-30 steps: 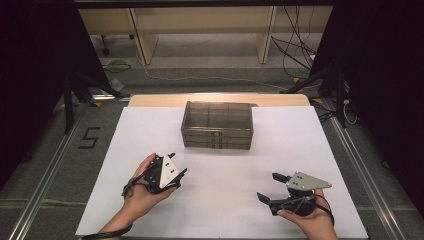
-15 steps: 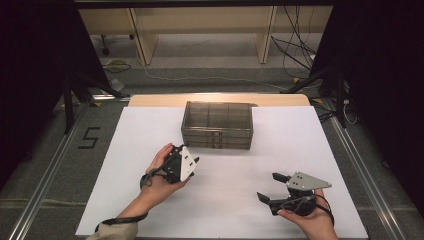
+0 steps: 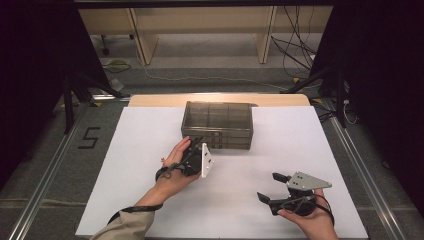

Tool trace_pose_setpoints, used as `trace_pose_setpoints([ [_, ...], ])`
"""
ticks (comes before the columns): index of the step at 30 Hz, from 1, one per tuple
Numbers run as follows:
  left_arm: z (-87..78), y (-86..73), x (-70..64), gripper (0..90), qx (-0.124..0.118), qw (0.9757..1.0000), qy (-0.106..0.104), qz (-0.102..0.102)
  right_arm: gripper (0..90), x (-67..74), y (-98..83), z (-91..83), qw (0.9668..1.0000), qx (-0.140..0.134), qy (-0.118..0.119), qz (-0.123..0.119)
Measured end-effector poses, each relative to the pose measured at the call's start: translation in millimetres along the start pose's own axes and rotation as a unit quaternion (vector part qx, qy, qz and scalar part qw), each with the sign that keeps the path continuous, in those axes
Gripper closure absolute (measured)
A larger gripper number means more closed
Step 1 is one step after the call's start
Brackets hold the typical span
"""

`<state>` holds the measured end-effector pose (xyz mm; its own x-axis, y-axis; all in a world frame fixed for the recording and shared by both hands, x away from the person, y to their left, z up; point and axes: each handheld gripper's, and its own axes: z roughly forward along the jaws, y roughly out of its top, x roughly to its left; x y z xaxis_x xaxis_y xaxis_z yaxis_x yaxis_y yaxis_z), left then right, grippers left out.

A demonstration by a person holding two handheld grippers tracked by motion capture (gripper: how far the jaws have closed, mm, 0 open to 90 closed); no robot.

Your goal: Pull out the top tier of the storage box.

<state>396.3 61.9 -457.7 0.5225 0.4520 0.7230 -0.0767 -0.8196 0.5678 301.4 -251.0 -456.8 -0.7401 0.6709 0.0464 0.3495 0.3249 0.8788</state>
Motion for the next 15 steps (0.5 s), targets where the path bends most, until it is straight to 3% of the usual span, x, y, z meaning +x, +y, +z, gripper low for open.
trace_pose_setpoints([
  [15, 18.9, 14.2, -7.9, 51.8, 0.0, 0.9984, 0.029, 0.048, 16.1, -0.2, -0.3, 0.0, 1.0, 0.0, 0.002, 0.0],
])
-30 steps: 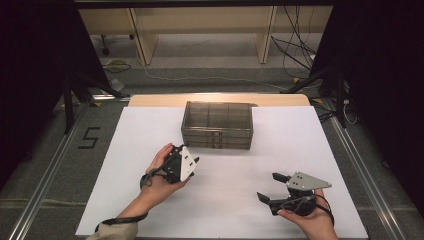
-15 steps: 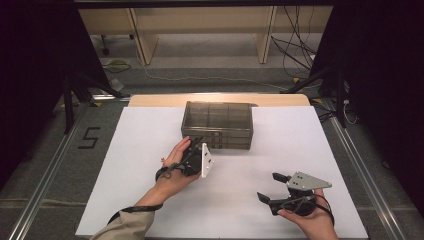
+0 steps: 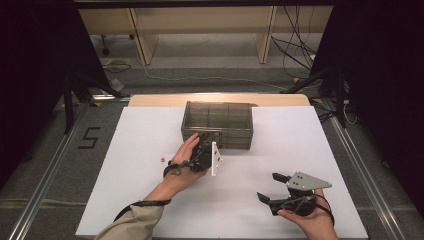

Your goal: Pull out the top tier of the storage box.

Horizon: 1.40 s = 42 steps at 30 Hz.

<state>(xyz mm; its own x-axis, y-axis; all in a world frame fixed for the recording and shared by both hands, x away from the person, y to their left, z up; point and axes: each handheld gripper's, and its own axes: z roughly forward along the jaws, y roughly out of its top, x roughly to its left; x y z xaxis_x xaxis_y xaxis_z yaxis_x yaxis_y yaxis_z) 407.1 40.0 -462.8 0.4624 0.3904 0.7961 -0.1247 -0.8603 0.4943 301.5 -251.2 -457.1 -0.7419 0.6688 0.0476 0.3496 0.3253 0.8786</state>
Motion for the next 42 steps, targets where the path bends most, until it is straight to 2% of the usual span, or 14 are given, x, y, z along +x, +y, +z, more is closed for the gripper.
trace_pose_setpoints([
  [8, 7.9, 1.9, -5.8, 53.3, -0.004, 0.9998, 0.018, 0.012, 16.1, -0.1, -0.1, 0.0, 1.0, 0.001, 0.0, 0.0],
  [14, 13.1, 4.8, -6.3, 55.5, 0.001, 0.9994, 0.023, 0.026, 16.2, -0.3, -0.1, 0.0, 1.0, 0.0, 0.0, 0.0],
  [27, 20.4, 5.3, -11.2, 58.1, 0.008, 0.9985, 0.038, 0.038, 16.2, -0.7, -0.1, -0.1, 1.0, -0.001, 0.001, 0.003],
  [34, 21.5, 5.0, -14.0, 62.3, 0.008, 0.9978, 0.048, 0.046, 16.3, -0.6, -0.1, -0.2, 1.0, -0.001, 0.001, 0.003],
  [42, 21.8, 3.6, -17.0, 69.4, 0.006, 0.9957, 0.072, 0.058, 16.2, -0.4, 0.1, -0.5, 1.0, -0.001, 0.0, 0.003],
])
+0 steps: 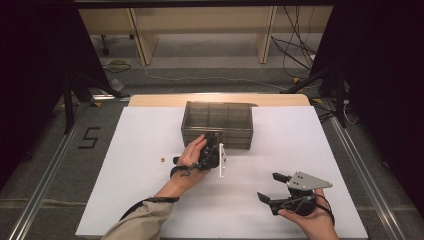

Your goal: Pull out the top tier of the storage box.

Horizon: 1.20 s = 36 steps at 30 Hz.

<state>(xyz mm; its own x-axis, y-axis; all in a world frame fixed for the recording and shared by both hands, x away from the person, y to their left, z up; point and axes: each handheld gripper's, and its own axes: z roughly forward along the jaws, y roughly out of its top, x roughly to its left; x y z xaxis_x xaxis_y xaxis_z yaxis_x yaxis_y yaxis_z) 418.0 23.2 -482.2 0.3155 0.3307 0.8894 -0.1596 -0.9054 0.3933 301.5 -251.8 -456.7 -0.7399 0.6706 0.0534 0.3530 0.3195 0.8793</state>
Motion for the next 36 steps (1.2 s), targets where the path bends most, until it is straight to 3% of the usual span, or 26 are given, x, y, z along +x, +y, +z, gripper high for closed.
trace_pose_setpoints([
  [10, -0.4, 0.3, 0.1, 77.9, 0.005, 0.9997, 0.015, 0.019, 16.3, 0.0, 0.1, -0.1, 1.0, 0.0, 0.0, -0.001],
  [36, -1.0, 1.4, -3.6, 79.7, 0.01, 0.9987, 0.03, 0.04, 16.3, -0.1, 0.1, -0.2, 1.0, 0.0, 0.001, -0.001],
])
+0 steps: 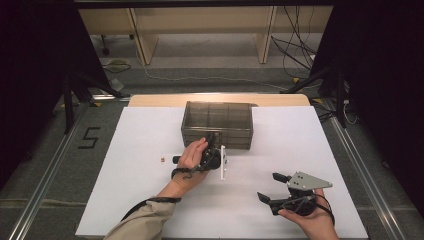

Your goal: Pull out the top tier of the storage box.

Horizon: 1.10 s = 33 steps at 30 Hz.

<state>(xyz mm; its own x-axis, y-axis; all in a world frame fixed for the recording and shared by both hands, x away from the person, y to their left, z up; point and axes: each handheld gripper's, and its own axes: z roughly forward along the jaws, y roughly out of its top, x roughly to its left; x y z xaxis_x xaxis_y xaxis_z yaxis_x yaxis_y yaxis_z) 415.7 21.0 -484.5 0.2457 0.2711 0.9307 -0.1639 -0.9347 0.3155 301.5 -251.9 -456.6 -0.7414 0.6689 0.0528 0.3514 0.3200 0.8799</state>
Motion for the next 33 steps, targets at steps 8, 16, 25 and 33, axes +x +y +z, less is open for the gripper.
trace_pose_setpoints([
  [8, -1.5, 0.7, -0.4, 79.7, 0.002, 1.0, -0.001, 0.002, 16.2, 0.1, -0.2, 0.2, 1.0, 0.002, 0.001, -0.001],
  [16, -3.1, 2.1, -1.2, 79.7, 0.005, 1.0, 0.0, 0.001, 16.3, 0.2, -0.2, 0.4, 1.0, 0.002, 0.002, -0.001],
  [25, -6.1, 4.3, -1.5, 79.8, 0.011, 0.9999, -0.003, 0.003, 16.3, 0.3, -0.2, 0.5, 1.0, 0.003, 0.002, -0.002],
  [33, -8.0, 6.0, -1.7, 79.7, 0.014, 0.9999, -0.002, 0.003, 16.3, 0.3, -0.3, 0.7, 1.0, 0.003, 0.002, -0.002],
])
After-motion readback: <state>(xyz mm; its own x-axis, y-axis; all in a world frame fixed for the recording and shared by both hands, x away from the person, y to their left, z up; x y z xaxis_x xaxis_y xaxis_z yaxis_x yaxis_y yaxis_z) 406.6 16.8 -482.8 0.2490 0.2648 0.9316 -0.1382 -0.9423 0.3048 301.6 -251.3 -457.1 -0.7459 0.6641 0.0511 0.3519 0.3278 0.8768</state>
